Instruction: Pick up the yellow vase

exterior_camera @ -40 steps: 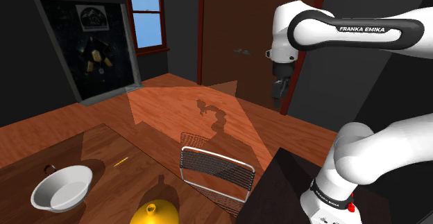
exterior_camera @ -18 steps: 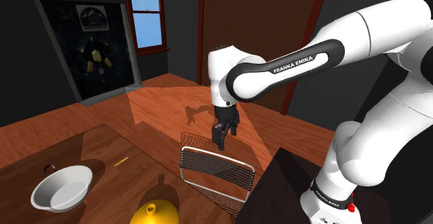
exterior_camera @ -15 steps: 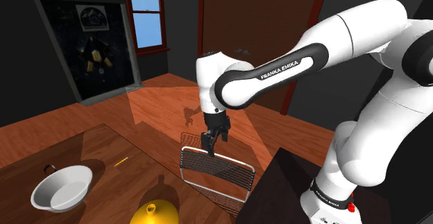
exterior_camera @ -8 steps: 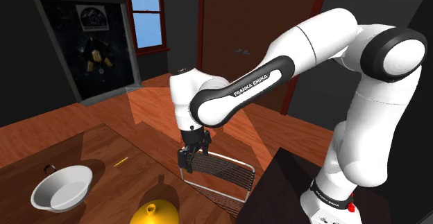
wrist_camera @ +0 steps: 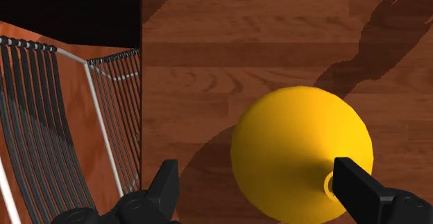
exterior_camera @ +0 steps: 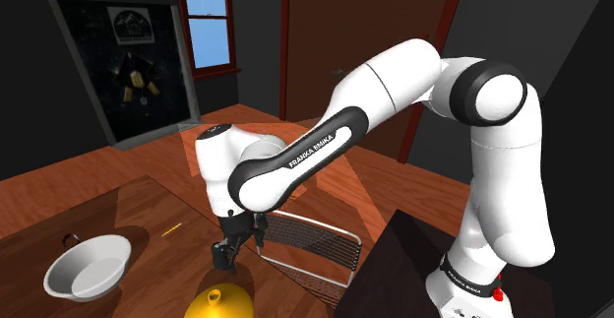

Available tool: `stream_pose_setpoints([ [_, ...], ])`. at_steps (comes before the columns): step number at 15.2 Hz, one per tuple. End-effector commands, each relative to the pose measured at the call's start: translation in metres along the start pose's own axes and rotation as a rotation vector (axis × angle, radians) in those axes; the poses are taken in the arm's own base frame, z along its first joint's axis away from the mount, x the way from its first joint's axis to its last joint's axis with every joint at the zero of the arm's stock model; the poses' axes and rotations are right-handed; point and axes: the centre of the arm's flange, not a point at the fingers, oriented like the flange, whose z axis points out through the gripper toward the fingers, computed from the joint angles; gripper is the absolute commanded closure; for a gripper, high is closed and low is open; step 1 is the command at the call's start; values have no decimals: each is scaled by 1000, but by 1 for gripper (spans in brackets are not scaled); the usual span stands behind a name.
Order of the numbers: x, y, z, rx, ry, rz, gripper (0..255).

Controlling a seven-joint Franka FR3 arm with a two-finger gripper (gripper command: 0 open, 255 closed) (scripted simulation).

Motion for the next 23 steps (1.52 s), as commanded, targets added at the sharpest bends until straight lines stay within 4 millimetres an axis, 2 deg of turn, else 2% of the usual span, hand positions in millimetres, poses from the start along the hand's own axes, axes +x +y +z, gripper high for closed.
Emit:
stream_pose_setpoints([
  [1, 15, -22, 10, 1, -1, -2, 0],
  [7, 52, -81, 38, 4, -3, -10, 0],
  [14, 59, -82, 75, 4, -3, -10, 0],
  [16, 60, -82, 78, 4, -3, -10, 0],
  [17, 60, -82, 78, 4, -3, -10, 255],
  [23, 60, -82, 77, 4, -3, -10, 255],
])
